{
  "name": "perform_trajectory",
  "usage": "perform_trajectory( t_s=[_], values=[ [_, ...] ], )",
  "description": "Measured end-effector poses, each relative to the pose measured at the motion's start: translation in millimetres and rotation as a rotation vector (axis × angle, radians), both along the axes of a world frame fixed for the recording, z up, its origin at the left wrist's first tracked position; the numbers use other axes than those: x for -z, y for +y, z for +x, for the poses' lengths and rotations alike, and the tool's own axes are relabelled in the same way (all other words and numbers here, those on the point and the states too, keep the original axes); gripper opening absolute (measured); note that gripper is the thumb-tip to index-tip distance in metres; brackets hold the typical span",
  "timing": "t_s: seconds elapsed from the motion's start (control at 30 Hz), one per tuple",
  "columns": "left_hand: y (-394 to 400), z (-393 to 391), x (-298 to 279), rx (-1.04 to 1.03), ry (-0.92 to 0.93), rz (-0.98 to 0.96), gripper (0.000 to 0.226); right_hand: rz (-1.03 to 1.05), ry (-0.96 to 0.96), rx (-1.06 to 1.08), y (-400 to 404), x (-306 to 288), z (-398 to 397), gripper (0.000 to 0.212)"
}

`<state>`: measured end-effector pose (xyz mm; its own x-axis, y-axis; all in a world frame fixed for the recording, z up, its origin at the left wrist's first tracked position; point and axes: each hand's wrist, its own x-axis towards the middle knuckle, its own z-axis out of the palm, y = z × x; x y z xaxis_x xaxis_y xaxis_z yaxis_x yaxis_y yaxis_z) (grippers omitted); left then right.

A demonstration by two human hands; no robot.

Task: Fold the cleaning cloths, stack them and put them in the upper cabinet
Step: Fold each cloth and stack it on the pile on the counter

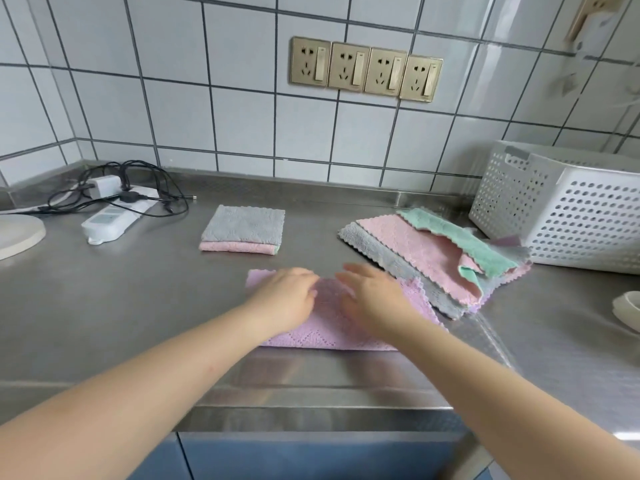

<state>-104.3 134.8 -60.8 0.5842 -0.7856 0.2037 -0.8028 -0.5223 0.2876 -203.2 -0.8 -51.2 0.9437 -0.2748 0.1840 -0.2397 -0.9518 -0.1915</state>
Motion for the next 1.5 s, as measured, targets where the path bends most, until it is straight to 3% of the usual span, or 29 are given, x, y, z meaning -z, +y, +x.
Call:
perform_trajectory(
  t_s=[0.17,0.3,0.67,0.8,0.9,0.97,1.3,1.5],
  values=[
    [-4,-13,20,-0.034,-0.077,0.192,0.047,-0.063,0.130,0.009,15,30,-2,0.060],
    [9,-10,16,-0.101,-0.051,0.267,0.055,-0.054,0.189,0.067,1,29,-11,0.061],
    [25,1,15,-0.178,0.058,0.280,0.064,-0.047,0.260,0.224,-40,22,-37,0.072],
    [27,-12,10,-0.025,-0.048,0.076,0.045,-0.057,0.152,0.201,-37,10,-24,0.057],
    [26,-36,4,0.186,-0.007,-0.061,0.033,0.077,0.010,0.088,-29,-2,-5,0.033],
    [22,-50,3,0.268,0.011,-0.088,0.029,0.157,-0.015,0.067,-21,-7,9,0.028],
    [16,-60,4,0.247,-0.154,-0.079,0.018,0.052,0.031,0.052,-19,-1,35,0.027],
    [49,-48,8,0.216,-0.128,-0.093,0.014,0.034,0.099,0.066,-28,-6,12,0.018]
  ],
)
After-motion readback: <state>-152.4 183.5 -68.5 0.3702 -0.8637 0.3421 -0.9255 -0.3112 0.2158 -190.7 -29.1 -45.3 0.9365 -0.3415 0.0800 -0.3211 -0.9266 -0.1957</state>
